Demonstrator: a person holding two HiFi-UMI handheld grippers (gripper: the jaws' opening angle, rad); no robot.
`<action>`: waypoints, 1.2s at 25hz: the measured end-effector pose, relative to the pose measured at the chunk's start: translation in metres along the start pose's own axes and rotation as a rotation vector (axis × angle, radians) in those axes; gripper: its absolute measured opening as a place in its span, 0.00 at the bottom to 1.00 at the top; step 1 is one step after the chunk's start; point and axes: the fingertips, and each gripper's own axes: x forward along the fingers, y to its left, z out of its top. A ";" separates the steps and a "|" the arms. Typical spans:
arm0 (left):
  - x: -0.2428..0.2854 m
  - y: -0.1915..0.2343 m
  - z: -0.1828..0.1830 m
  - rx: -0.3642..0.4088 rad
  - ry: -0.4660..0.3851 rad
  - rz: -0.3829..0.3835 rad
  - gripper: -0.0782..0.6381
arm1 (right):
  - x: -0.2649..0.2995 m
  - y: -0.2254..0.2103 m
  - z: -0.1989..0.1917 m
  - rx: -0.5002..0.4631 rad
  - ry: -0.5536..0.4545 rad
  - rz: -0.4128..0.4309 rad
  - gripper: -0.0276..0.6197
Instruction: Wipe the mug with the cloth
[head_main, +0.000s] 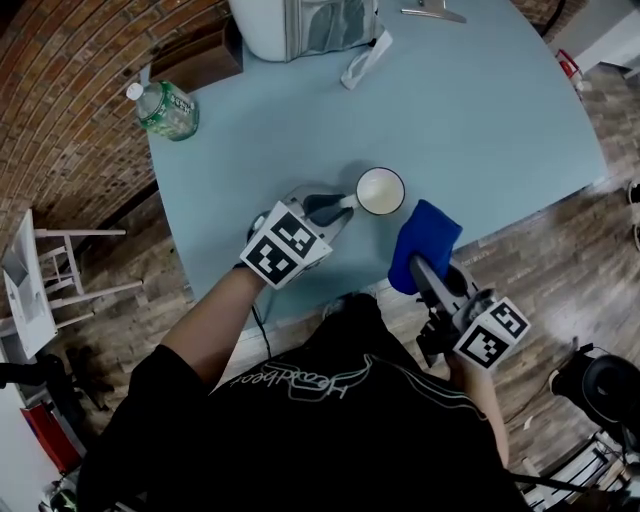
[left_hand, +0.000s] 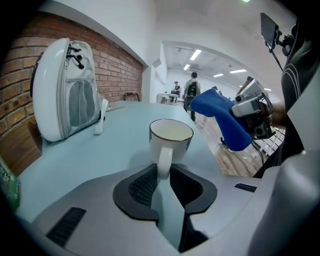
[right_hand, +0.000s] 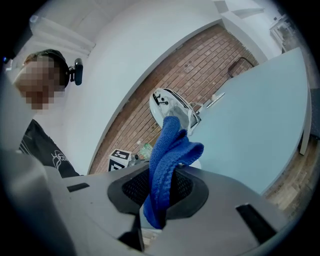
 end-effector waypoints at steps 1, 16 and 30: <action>0.000 -0.004 -0.001 -0.003 0.007 -0.005 0.23 | 0.000 0.001 0.000 0.004 -0.004 0.004 0.14; 0.007 -0.046 0.000 -0.120 0.013 -0.024 0.22 | 0.014 -0.020 0.014 0.196 -0.250 -0.121 0.14; 0.015 -0.055 0.006 -0.111 -0.026 -0.013 0.21 | 0.025 -0.056 -0.001 0.369 -0.410 -0.211 0.14</action>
